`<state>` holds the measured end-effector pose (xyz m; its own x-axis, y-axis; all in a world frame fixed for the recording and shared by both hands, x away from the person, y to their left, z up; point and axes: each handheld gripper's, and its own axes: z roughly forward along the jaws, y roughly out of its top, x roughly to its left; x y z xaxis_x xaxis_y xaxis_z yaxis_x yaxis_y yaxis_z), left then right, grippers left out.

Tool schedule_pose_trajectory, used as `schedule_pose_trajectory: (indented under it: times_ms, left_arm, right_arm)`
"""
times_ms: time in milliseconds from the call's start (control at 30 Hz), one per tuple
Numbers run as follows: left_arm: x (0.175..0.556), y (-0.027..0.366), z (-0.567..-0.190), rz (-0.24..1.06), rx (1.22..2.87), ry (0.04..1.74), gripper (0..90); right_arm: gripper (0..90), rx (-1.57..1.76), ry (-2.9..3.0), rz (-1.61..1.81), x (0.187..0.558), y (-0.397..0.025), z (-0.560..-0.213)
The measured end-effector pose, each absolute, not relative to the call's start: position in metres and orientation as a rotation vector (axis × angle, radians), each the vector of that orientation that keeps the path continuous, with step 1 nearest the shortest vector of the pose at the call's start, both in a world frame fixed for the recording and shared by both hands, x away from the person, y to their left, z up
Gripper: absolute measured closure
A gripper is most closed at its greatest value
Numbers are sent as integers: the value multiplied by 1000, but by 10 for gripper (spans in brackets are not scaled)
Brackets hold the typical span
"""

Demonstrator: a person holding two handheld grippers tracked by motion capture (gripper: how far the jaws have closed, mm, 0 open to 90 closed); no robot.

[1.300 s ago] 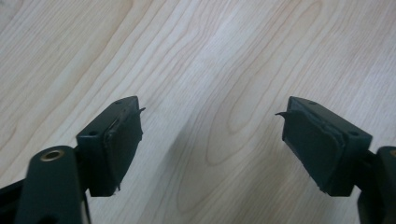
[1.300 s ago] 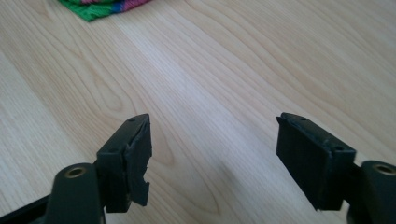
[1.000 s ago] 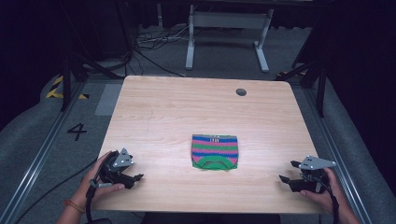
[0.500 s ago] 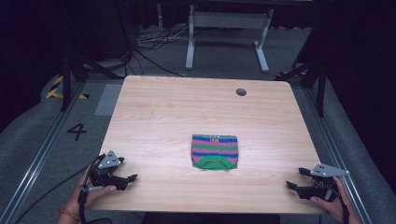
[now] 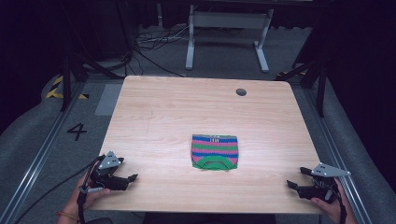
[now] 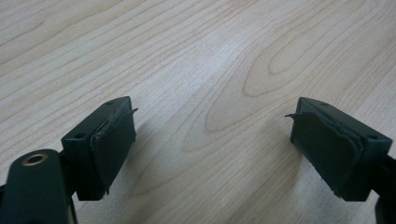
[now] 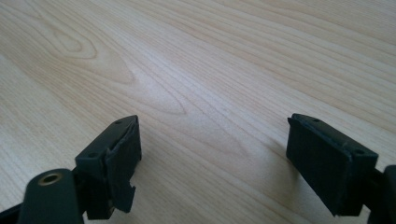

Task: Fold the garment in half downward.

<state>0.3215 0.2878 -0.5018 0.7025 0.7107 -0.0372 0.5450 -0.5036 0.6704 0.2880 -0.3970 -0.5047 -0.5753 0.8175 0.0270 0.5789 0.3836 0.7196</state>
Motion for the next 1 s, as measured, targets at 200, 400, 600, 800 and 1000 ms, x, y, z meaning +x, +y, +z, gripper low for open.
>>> schedule_pose_trajectory:
  times_ms: [200,400,600,800,1000]
  left_arm:
    - [321,286,-501,327,2239,968,133]
    - [321,285,-502,332,2236,976,130]
    - [321,284,-502,331,2232,984,122]
    - [321,284,-502,331,2232,984,123]
    - [322,282,-502,333,2235,998,106]
  right_arm:
    - [183,1221,2313,1001,288,-397,-505]
    - [183,1221,2312,1001,288,-397,-505]
    - [184,1221,2313,1002,288,-397,-505]
    - [184,1221,2312,1002,288,-397,-505]
    - [184,1222,2312,1002,288,-397,-505]
